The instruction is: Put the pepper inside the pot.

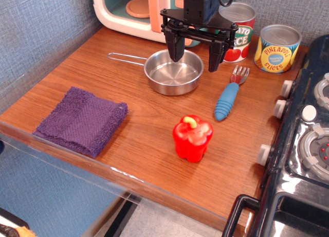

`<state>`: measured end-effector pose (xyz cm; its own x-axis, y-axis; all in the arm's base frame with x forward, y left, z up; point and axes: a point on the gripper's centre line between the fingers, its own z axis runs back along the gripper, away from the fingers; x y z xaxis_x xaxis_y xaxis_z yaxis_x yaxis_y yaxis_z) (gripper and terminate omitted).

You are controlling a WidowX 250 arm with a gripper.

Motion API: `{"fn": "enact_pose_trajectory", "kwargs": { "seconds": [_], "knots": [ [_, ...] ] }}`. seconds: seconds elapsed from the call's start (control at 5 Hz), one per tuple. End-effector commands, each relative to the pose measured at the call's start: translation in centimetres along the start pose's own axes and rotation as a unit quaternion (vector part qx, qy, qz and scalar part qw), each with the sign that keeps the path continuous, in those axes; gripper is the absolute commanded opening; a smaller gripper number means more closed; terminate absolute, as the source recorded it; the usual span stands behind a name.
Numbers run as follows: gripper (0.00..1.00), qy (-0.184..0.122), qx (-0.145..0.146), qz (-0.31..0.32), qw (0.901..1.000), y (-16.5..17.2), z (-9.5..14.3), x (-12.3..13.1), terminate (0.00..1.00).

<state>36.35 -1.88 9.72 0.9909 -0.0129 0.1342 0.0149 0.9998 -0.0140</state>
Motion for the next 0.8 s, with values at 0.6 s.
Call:
{"fn": "enact_pose_trajectory", "kwargs": {
  "seconds": [0.6],
  "knots": [
    [1.0,-0.022,-0.015,-0.062,0.9977,-2.8,1.9,-4.5,0.0]
  ]
}}
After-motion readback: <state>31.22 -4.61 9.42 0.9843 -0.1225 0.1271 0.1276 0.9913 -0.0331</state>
